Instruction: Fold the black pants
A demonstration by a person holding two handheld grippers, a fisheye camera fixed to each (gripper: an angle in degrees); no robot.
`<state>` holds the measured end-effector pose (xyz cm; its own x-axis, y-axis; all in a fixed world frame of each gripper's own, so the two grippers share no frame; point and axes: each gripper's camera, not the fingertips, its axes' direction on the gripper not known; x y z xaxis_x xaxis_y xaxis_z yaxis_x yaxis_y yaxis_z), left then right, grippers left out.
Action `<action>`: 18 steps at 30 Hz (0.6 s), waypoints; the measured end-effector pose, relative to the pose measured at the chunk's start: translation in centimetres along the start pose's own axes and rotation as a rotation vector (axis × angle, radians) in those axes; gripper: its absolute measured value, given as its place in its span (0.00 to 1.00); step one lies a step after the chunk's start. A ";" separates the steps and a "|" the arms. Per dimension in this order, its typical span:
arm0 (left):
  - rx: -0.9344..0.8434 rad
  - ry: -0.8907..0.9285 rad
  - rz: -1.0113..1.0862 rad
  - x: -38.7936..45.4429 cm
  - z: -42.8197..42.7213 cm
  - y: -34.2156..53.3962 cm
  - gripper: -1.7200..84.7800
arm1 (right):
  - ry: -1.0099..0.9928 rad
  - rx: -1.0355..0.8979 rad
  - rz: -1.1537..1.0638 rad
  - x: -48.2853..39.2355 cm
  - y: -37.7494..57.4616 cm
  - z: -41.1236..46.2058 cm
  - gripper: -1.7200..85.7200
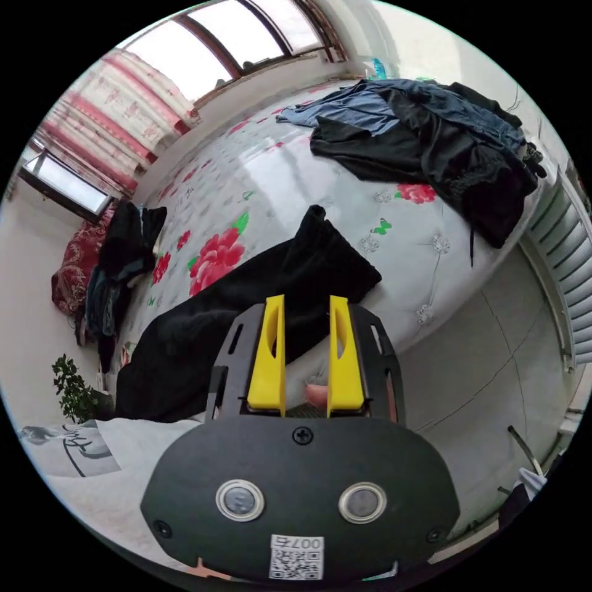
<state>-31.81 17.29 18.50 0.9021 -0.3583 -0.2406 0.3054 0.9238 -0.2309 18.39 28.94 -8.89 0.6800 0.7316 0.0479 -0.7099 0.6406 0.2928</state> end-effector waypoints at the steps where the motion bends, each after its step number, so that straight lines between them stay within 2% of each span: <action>1: -0.003 -0.010 0.000 0.3 0.0 -0.1 0.01 | -0.011 0.008 0.017 0.5 -0.3 0.1 0.12; 7: 0.056 -0.026 0.029 2.4 -2.7 -0.1 0.01 | 0.145 0.007 0.069 3.6 -3.5 2.8 0.14; 10: 0.136 0.018 0.022 2.7 -5.0 0.4 0.01 | 0.097 -0.113 0.019 4.2 -5.2 5.1 0.12; 11: 0.168 0.035 0.013 2.8 -5.9 0.7 0.01 | 0.144 -0.133 -0.026 3.9 -5.7 5.3 0.10; 15: 0.218 0.016 0.013 3.5 -7.3 1.7 0.01 | 0.234 0.001 -0.217 3.2 -5.6 1.4 0.08; 18: 0.150 -0.065 -0.033 3.5 -5.0 2.4 0.01 | 0.233 -0.018 -0.167 5.6 -5.0 1.9 0.08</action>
<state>-29.42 17.56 12.36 0.9072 -0.3836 -0.1729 0.3726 0.9233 -0.0933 26.14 29.39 -8.30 0.7292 0.6478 -0.2207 -0.5959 0.7596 0.2607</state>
